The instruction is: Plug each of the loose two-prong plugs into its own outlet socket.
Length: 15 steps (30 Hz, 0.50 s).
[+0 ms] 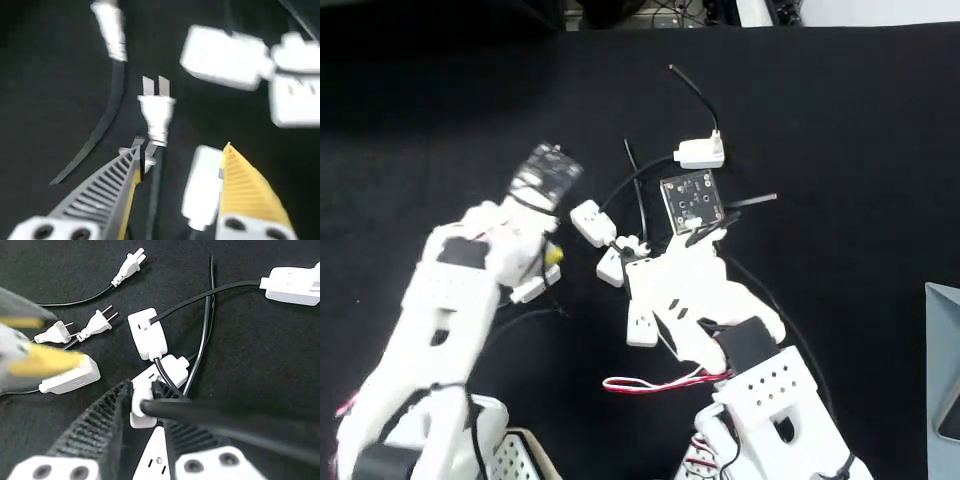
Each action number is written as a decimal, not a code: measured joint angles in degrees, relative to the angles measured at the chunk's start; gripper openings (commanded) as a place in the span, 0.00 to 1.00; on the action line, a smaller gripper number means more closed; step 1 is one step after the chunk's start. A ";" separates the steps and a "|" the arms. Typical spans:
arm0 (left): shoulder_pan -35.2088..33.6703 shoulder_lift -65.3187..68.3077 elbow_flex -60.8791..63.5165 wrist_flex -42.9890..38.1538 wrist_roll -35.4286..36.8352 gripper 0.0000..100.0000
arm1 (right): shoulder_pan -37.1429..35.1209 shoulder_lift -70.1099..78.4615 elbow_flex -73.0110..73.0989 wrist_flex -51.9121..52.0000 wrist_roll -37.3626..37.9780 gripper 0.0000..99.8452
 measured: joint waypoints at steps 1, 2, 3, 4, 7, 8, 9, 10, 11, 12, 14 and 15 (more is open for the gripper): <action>-1.23 -2.11 0.00 0.00 0.18 0.25 | 0.00 0.00 0.00 0.00 0.00 0.01; -2.46 -3.78 0.00 0.00 0.26 0.25 | 0.00 0.00 0.00 0.00 0.00 0.01; -3.78 -4.75 0.00 0.00 0.26 0.25 | 0.00 0.00 0.00 0.00 0.00 0.01; -4.84 -5.01 0.00 0.00 0.26 0.25 | 0.00 0.00 0.00 0.00 0.00 0.01; -7.12 -3.60 0.62 0.00 0.26 0.25 | 0.00 0.00 0.00 0.00 0.00 0.01; -7.56 -2.29 0.97 0.00 0.26 0.25 | 0.00 0.00 0.00 0.00 0.00 0.01; -7.65 -0.62 1.05 0.00 0.26 0.25 | 0.00 0.00 0.00 0.00 0.00 0.01; -7.74 1.05 1.05 0.00 -0.18 0.25 | 0.00 0.00 0.00 0.00 0.00 0.01; -7.74 2.90 1.05 0.00 -0.88 0.25 | 0.00 0.00 0.26 0.00 0.00 0.01; -7.82 4.84 1.05 0.00 -1.58 0.25 | 0.00 0.00 0.62 0.00 0.00 0.01; -7.82 8.53 1.05 0.00 -2.37 0.25 | 0.00 0.00 0.88 0.00 0.00 0.01; -7.82 9.85 1.05 0.00 -2.46 0.25 | 0.00 0.00 0.97 0.00 0.00 0.01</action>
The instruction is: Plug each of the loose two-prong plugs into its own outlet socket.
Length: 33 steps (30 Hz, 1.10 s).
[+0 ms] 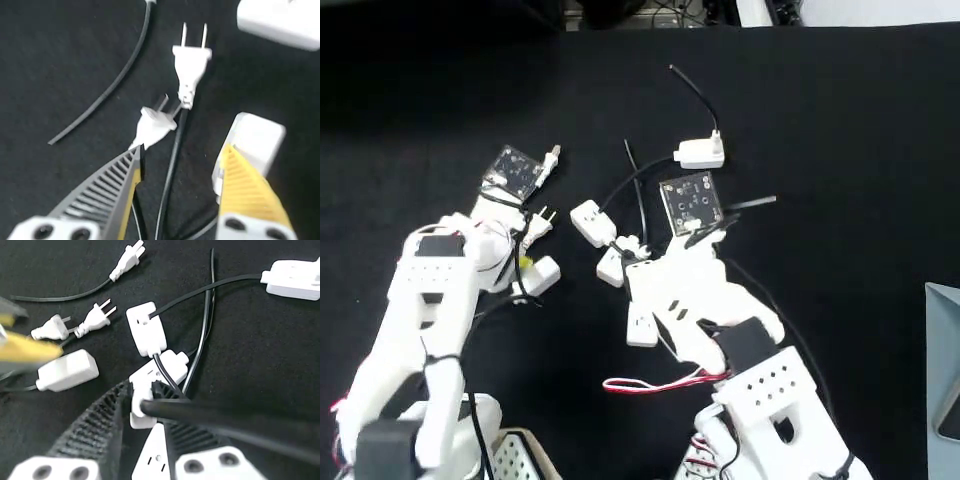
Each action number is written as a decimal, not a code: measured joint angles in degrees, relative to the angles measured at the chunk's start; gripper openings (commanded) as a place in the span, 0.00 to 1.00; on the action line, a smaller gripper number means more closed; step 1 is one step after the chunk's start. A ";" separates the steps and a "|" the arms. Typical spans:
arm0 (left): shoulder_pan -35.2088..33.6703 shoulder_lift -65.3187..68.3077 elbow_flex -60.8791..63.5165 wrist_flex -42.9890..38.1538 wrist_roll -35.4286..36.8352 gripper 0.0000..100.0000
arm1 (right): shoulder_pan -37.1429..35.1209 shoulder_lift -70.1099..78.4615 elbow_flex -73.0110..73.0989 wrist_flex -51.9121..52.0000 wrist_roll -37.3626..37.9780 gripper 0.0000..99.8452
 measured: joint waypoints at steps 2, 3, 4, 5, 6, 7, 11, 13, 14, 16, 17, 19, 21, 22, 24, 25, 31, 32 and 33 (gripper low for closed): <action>0.18 0.97 0.44 0.26 -0.18 0.25 | 0.00 0.00 0.00 0.00 0.00 0.01; 0.79 0.88 0.79 0.88 -0.18 0.25 | 0.00 0.00 0.00 0.00 0.00 0.01; 1.67 0.62 1.23 1.85 -0.26 0.25 | 0.00 0.00 0.00 0.00 0.00 0.01; 2.81 -0.18 1.85 3.08 -0.26 0.25 | 0.00 0.00 0.00 0.00 0.00 0.01; 4.40 -1.23 2.64 3.78 -0.26 0.25 | 0.00 0.00 0.00 0.00 0.00 0.01; 5.89 -2.55 3.78 4.22 -0.26 0.25 | 0.00 0.00 0.00 0.00 0.00 0.01; 9.93 -9.14 8.53 4.84 1.67 0.25 | 0.09 0.00 0.00 0.00 0.00 0.01; 10.46 -12.40 9.41 5.01 2.37 0.25 | 0.18 0.00 0.00 0.00 0.00 0.01; 10.46 -14.07 9.76 5.01 2.55 0.25 | 0.18 0.00 0.00 0.00 0.00 0.01; 10.37 -16.70 9.76 5.01 2.81 0.25 | 0.18 0.00 0.00 0.00 0.00 0.01; 10.11 -17.85 9.76 5.01 2.81 0.25 | 0.18 0.00 0.00 0.00 0.00 0.01; 9.23 -19.08 9.76 6.77 2.99 0.26 | 0.18 0.00 0.00 0.00 0.00 0.01; 9.32 -19.34 9.76 9.41 2.90 0.29 | 0.18 0.00 0.00 0.00 0.00 0.01; 9.49 -19.34 9.76 10.81 2.90 0.30 | 0.18 0.00 0.00 0.00 0.00 0.01; 10.90 -19.34 9.76 12.75 3.16 0.31 | 0.18 0.00 0.00 0.00 0.00 0.01; 11.52 -19.43 10.02 13.01 3.96 0.31 | 0.18 0.00 0.00 0.00 0.00 0.01; 15.74 -18.29 15.82 9.76 6.77 0.31 | 0.18 0.00 0.00 0.00 0.00 0.01; 16.18 -17.41 16.35 8.35 6.86 0.31 | 0.18 0.00 0.00 0.00 0.00 0.01; 16.35 -16.26 16.70 6.86 6.86 0.30 | 0.18 0.00 0.00 0.00 0.00 0.01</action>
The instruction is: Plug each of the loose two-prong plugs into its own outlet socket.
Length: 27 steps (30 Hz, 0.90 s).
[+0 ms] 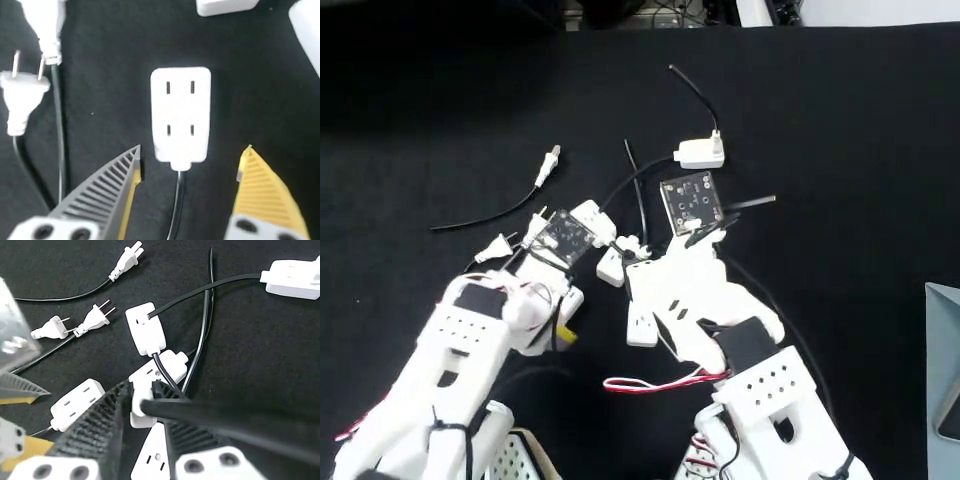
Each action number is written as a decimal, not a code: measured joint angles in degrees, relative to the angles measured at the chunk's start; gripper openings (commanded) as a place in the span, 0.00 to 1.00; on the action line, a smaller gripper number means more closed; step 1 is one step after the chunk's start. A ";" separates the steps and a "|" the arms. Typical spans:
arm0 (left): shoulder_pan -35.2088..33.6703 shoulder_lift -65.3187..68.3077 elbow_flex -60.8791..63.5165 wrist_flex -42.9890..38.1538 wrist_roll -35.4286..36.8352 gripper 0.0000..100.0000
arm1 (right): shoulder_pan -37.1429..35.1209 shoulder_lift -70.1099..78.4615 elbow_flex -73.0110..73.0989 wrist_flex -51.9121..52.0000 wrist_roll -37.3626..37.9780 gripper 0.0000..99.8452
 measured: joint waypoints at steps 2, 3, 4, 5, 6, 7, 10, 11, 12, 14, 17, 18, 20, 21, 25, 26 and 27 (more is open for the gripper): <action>0.00 2.90 0.26 -2.99 0.00 0.28 | 0.00 0.00 0.00 0.00 0.00 0.01; 0.00 4.66 0.26 -4.31 0.00 0.26 | 0.00 0.00 0.00 0.00 0.00 0.01; 0.00 6.42 0.26 -5.36 0.00 0.24 | 0.00 0.00 0.00 0.00 0.00 0.01; 0.00 8.26 0.00 -6.15 0.00 0.23 | 0.00 0.00 0.00 0.00 0.00 0.01; -0.18 10.11 -0.88 -6.77 -0.18 0.22 | 0.00 0.00 0.00 0.00 0.00 0.01; -0.44 11.69 -2.02 -7.03 -0.70 0.22 | 0.00 0.00 0.00 0.00 0.00 0.01; -0.70 16.53 -5.54 -7.30 -5.71 0.21 | 0.00 0.00 0.00 0.00 0.00 0.01; -0.70 17.93 -6.68 -7.30 -7.30 0.21 | 0.00 0.00 0.00 0.00 0.00 0.01; -0.70 19.25 -7.91 -7.30 -8.70 0.21 | 0.00 0.00 0.00 0.00 0.00 0.01; -0.79 21.63 -9.85 -8.00 -11.08 0.22 | 0.00 0.00 0.00 0.00 0.00 0.01; -1.23 24.00 -12.13 -8.35 -16.35 0.22 | 0.00 0.00 0.00 0.00 0.00 0.01; -1.41 24.35 -12.66 -8.35 -18.29 0.22 | 0.00 0.00 0.00 0.00 0.00 0.01; -2.29 24.44 -13.71 -8.70 -20.92 0.22 | 0.00 0.00 0.00 0.00 0.00 0.01; -2.99 24.44 -14.24 -8.97 -21.89 0.22 | 0.00 0.00 0.00 0.00 0.00 0.01; -4.75 24.44 -15.21 -9.49 -25.49 0.27 | 0.00 0.00 0.00 0.00 0.00 0.01; -4.75 24.44 -15.21 -9.49 -26.46 0.27 | 0.00 0.00 0.00 0.00 0.00 0.01; -4.75 24.44 -15.21 -9.49 -27.08 0.28 | 0.00 0.00 0.00 0.00 0.00 0.01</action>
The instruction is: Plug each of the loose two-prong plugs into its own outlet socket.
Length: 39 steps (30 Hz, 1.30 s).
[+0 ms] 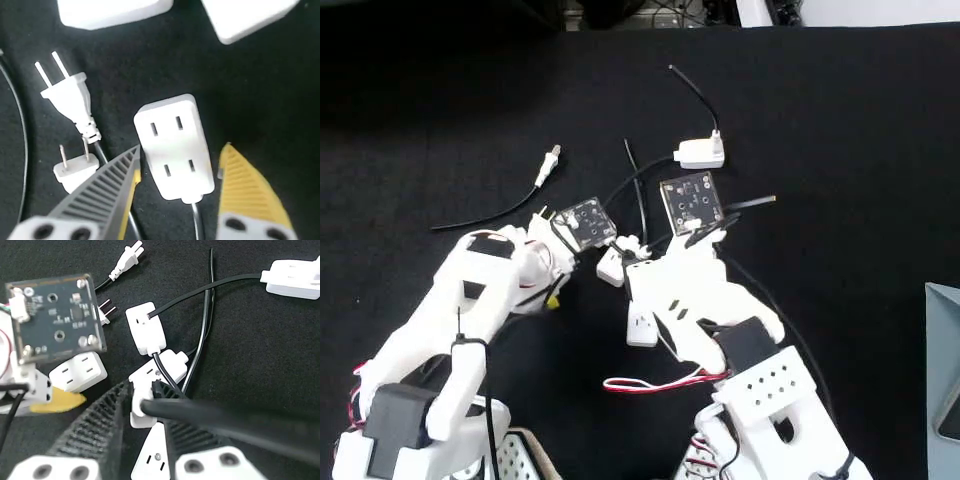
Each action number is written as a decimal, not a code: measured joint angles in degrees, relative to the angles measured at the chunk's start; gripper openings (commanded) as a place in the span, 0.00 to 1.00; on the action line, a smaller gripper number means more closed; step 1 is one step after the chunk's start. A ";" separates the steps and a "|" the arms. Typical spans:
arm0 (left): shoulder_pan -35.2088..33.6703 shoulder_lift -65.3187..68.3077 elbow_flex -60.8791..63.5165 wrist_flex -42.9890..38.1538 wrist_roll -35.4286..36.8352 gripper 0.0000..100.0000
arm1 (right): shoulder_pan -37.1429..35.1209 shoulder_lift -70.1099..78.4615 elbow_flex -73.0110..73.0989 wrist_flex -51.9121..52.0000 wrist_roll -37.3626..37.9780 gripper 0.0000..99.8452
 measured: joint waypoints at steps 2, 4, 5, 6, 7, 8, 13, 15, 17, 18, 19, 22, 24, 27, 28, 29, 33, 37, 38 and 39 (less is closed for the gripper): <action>-0.09 0.00 0.00 0.00 -0.53 0.28 | 0.00 0.00 0.00 0.00 0.00 0.01; -0.09 0.00 0.00 0.00 -0.70 0.28 | 0.00 0.00 0.18 0.00 0.00 0.01; -0.09 0.00 0.00 0.00 -0.79 0.28 | 0.00 0.00 0.62 0.00 0.00 0.01; -0.09 0.00 0.00 0.00 -0.79 0.28 | 0.00 0.00 0.88 0.00 0.00 0.01; -0.18 0.00 0.00 0.00 -0.62 0.28 | 0.00 0.00 0.88 0.00 0.00 0.01; -0.53 -0.44 0.00 0.00 0.09 0.28 | 0.00 0.00 0.88 0.00 0.00 0.01; -3.96 -8.18 0.00 0.53 6.42 0.28 | 0.00 0.00 0.88 0.00 0.00 0.01; -6.07 -12.66 0.00 3.34 9.85 0.28 | 0.00 0.00 0.88 -0.09 0.00 0.01; -8.00 -17.32 0.00 7.03 12.66 0.27 | 0.00 0.00 0.88 -0.35 1.58 0.01; -8.97 -19.78 0.00 9.05 14.33 0.27 | 0.00 0.00 0.88 -0.79 2.81 0.01; -9.93 -22.07 0.00 10.99 16.18 0.27 | -0.44 0.00 0.88 -1.41 3.78 0.01; -13.36 -28.22 0.00 16.35 21.45 0.27 | -2.73 0.00 0.88 -3.34 5.45 0.01; -14.86 -31.91 1.41 18.02 23.47 0.27 | -4.57 0.26 0.88 -3.87 6.15 0.01; -16.35 -36.75 6.59 18.29 25.76 0.27 | -7.12 3.43 0.53 -4.13 7.74 0.01; -16.79 -37.98 8.44 18.11 27.16 0.27 | -7.91 5.10 -0.26 -4.48 8.18 0.01; -17.32 -39.38 10.46 17.49 28.75 0.27 | -8.70 6.86 -1.23 -5.01 8.53 0.01; -20.66 -44.31 17.05 14.24 35.08 0.27 | -11.25 15.38 -5.36 -8.44 10.55 0.01; -25.93 -47.82 21.10 11.08 38.68 0.27 | -13.19 24.79 -9.67 -11.69 12.04 0.01; -27.52 -48.35 21.71 10.20 39.47 0.27 | -13.71 26.90 -10.73 -12.22 12.40 0.01; -28.92 -48.79 22.42 9.49 40.35 0.27 | -14.24 28.92 -11.69 -12.75 12.84 0.01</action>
